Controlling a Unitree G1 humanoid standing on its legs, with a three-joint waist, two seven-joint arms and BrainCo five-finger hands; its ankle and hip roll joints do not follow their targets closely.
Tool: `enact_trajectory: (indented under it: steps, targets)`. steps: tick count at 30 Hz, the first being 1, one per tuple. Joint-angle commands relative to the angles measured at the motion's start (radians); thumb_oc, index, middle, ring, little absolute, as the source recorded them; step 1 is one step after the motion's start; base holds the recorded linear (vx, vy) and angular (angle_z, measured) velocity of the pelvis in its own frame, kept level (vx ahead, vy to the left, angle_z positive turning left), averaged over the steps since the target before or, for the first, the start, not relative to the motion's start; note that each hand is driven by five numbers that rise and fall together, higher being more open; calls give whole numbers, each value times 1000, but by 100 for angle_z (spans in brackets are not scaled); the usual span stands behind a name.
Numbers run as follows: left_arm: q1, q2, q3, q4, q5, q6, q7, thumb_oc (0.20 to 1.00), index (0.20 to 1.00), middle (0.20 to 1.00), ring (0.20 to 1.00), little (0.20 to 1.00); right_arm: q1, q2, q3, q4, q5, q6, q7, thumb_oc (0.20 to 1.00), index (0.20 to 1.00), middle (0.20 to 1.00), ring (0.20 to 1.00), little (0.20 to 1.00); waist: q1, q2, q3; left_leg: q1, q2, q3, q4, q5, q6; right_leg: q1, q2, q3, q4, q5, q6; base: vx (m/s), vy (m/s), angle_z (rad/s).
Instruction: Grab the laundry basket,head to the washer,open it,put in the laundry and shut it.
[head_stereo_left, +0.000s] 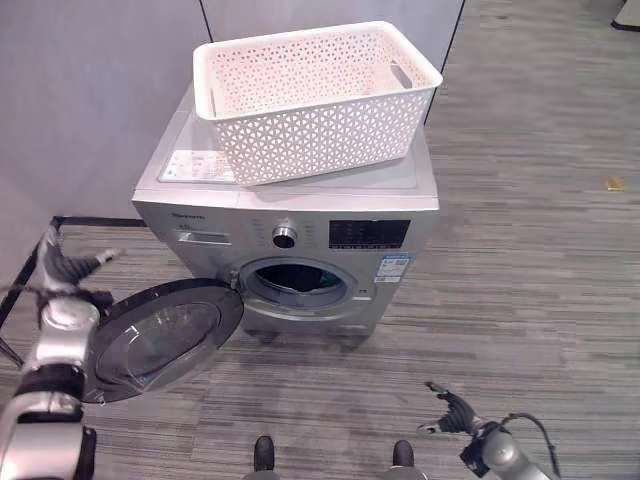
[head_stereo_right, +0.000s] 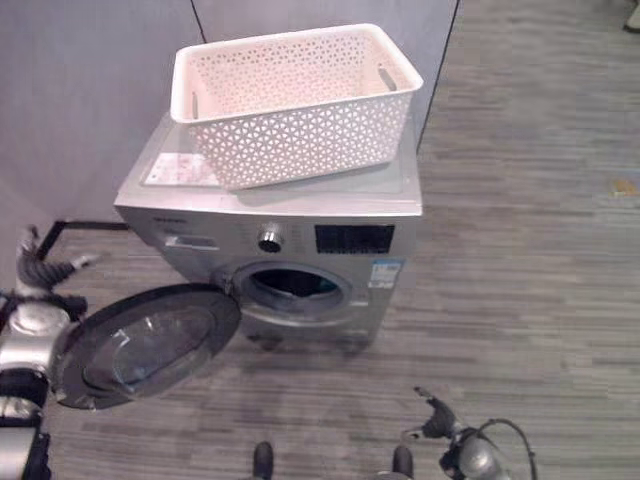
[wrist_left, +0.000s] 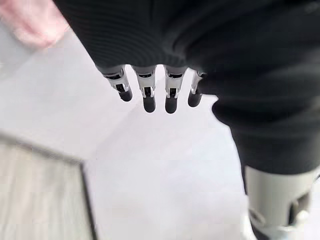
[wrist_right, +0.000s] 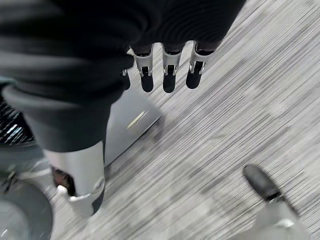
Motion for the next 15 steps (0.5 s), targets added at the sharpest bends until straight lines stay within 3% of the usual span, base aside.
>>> enact_trajectory:
  steps: [1,3,7,12,13,15]
  targets:
    - [-128,62,-17,159,-15,-25,18,1000,1000,1000,1000,1000,-27,-58,32,-48,-13,-25,11,1000,1000,1000,1000,1000,18,18,10,-3,0,25,12,-45,48,-75,51,51,131,-80,-51,-49,62,-27]
    - [-266,114,-85,265,-26,-7,1,1000,1000,1000,1000,1000,-64,-69,63,-58,0,-26,11,1000,1000,1000,1000,1000,9,3,37,-23,0,30,14,-45,52,-103,49,59,115,-61,-42,-104,42,-19]
    - [-353,164,-145,344,16,17,-9,1000,1000,1000,1000,1000,-81,-79,65,-79,15,-30,12,1000,1000,1000,1000,1000,2,-21,64,-54,8,41,16,-39,52,-142,53,73,110,-42,-37,-103,14,-12]
    - [-605,292,-304,505,122,80,-24,1000,1000,1000,1000,1000,-106,-135,47,-172,64,-36,20,1000,1000,1000,1000,1000,-19,-117,122,-164,30,47,31,-17,46,-239,64,89,81,17,-28,-135,-25,-20]
    - [-663,327,-337,520,144,91,-15,1000,1000,1000,1000,1000,-98,-174,27,-231,71,-42,22,1000,1000,1000,1000,1000,-27,-150,144,-209,35,40,61,-18,45,-266,66,90,75,35,-26,-106,-22,-3]
    - [-698,349,-362,524,154,96,-7,1000,1000,1000,1000,1000,-92,-192,14,-262,79,-45,22,1000,1000,1000,1000,1000,-30,-166,151,-234,35,34,80,-22,45,-277,69,92,70,43,-25,-61,-19,0]
